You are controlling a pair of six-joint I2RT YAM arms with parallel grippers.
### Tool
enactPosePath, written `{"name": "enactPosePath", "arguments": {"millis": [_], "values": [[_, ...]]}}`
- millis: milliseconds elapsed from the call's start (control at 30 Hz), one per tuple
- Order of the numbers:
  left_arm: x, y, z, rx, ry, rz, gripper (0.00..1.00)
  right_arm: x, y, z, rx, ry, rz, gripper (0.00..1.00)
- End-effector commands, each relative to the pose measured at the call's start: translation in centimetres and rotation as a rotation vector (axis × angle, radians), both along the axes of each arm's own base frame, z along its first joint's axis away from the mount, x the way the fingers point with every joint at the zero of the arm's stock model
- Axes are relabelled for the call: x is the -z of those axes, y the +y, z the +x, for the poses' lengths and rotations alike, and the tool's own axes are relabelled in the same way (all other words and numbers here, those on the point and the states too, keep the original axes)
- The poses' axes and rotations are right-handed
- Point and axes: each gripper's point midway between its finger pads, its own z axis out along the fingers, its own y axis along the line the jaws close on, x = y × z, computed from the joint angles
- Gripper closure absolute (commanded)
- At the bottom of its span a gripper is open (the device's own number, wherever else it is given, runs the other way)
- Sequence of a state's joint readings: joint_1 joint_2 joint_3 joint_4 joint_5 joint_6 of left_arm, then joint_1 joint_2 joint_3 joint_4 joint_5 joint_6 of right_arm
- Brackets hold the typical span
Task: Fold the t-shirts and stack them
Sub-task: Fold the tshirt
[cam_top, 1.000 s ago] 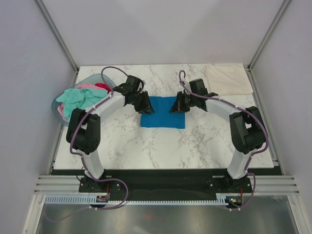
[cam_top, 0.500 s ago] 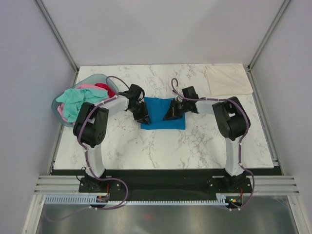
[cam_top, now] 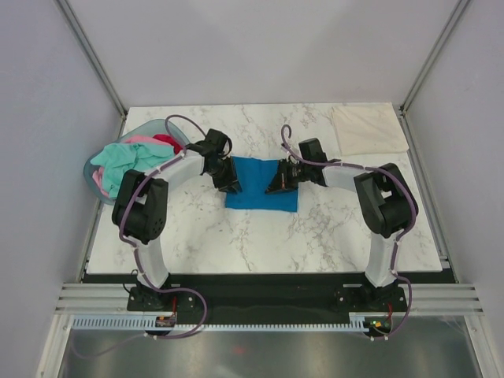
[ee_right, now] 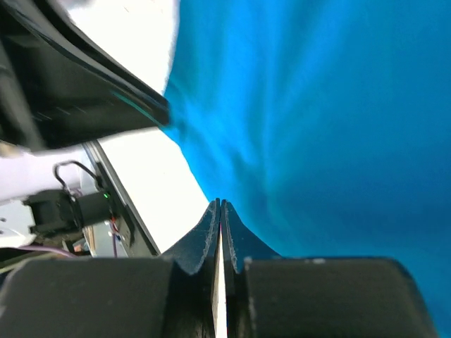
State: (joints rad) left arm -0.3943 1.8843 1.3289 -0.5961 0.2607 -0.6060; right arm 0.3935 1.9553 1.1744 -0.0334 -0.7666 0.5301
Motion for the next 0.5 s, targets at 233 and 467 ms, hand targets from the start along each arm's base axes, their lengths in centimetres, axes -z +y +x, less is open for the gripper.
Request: {"name": "enactPosePath", "arguments": {"millis": [233,467], "values": [[4.7,2.9,-2.2,-0.035,0.080,0.150,0.69,5.8,-2.5,-3.9,-0.011,0.077,-0.083,0.94],[-3.7,0.5,0.1,-0.009,-0.091,-0.011,0.66,-1.1,-3.4,-2.5,0.035,-0.078,-0.105,0.77]]}}
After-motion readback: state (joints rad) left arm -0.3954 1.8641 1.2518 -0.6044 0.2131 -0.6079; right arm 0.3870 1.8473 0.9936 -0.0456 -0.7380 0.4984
